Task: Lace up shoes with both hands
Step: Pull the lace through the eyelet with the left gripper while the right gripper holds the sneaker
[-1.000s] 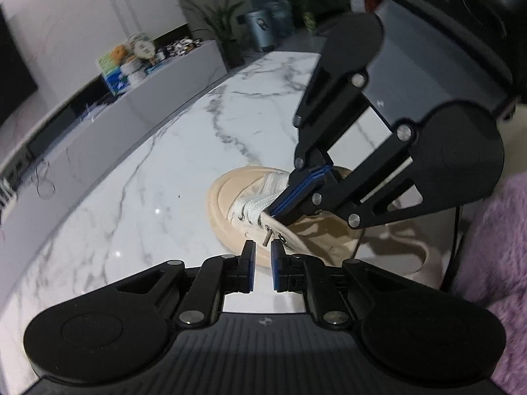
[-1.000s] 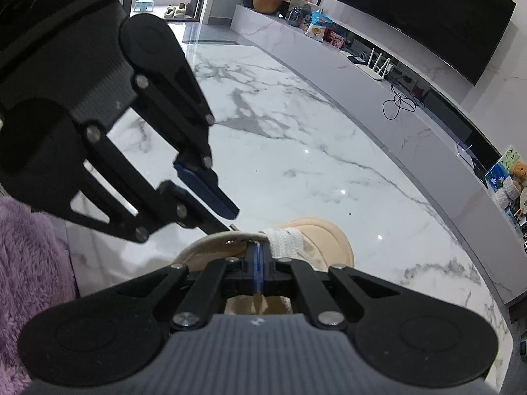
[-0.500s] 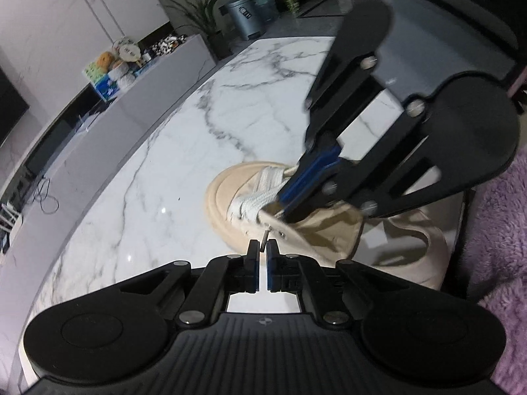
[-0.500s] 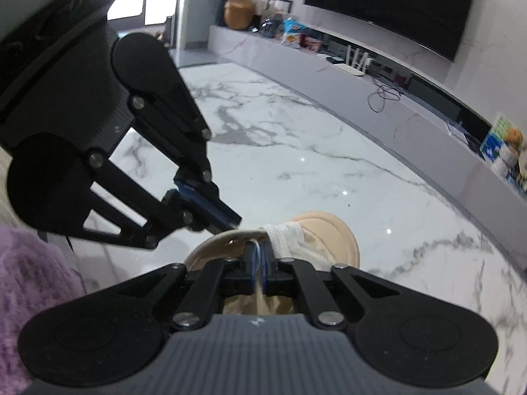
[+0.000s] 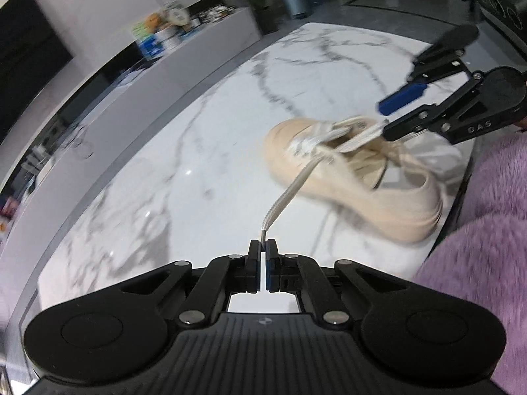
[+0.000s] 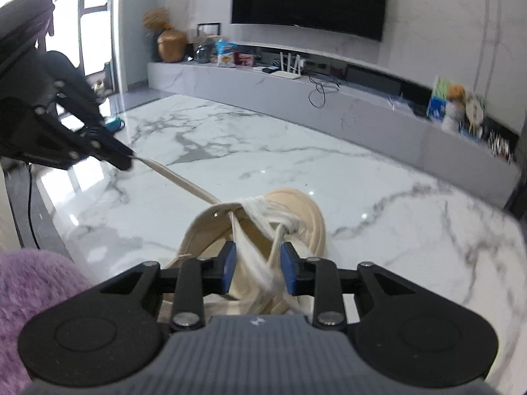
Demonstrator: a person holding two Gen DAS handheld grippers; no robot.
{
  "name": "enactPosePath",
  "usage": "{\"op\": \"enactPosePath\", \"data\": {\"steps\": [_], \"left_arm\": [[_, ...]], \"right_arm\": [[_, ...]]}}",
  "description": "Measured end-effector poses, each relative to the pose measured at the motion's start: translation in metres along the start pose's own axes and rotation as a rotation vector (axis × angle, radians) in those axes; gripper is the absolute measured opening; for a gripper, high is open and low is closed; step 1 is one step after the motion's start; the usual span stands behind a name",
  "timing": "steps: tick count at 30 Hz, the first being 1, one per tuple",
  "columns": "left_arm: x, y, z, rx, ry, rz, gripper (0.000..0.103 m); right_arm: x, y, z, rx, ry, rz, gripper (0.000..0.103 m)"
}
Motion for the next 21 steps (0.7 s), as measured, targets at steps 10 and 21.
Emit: {"op": "enactPosePath", "data": {"steps": [10, 21], "left_arm": [[-0.034, -0.039, -0.032, 0.082, -0.112, -0.073, 0.001], [-0.048, -0.069, -0.059, 0.207, -0.159, -0.122, 0.001]], "right_arm": [[-0.007, 0.006, 0.003, -0.05, 0.014, 0.143, 0.033], [-0.014, 0.019, 0.008, -0.021, 0.027, 0.241, 0.009]]}}
Point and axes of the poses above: each gripper's, at about its wrist camera, not at the fingertips, and z roughly the way its jaws point, y to its right, x to its top, the point moved 2 cm from there along z, roughly the way its jaws point, and after that the axes turned 15 degrees about x, right-handed, at the moved point
